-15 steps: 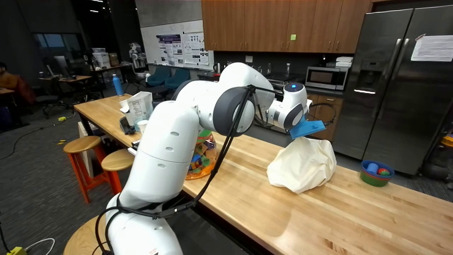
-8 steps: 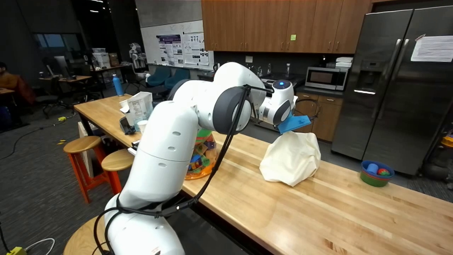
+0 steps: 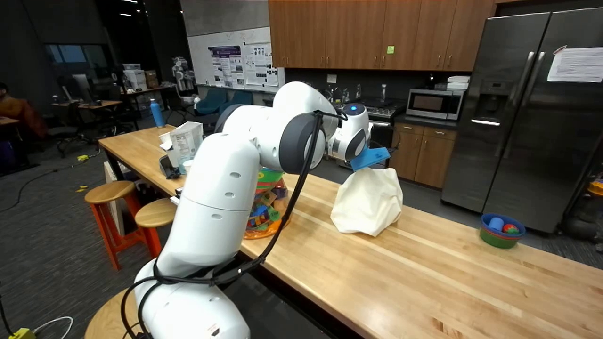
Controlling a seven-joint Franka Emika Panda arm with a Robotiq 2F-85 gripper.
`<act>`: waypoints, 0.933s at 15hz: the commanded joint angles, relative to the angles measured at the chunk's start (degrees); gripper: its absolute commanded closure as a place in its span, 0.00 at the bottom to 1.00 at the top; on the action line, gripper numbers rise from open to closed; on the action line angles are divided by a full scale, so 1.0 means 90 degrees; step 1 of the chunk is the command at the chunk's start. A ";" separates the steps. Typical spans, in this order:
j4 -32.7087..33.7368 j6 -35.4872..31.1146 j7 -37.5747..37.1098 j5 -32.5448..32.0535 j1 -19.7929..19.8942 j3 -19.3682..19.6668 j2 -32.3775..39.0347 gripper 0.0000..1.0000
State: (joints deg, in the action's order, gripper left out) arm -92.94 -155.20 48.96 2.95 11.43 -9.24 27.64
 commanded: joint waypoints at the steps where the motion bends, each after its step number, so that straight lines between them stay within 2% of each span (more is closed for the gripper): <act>1: -0.0120 -0.0063 -0.0070 0.0070 -0.0144 -0.0093 -0.0177 0.99; 9: -0.0477 -0.0018 -0.0265 0.0212 -0.0354 -0.0409 -0.0453 0.99; 14: -0.1253 -0.0024 -0.0220 0.0610 -0.0244 -0.0511 -0.0951 0.99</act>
State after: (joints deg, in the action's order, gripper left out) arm -97.62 -155.38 46.75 6.13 8.15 -13.49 24.29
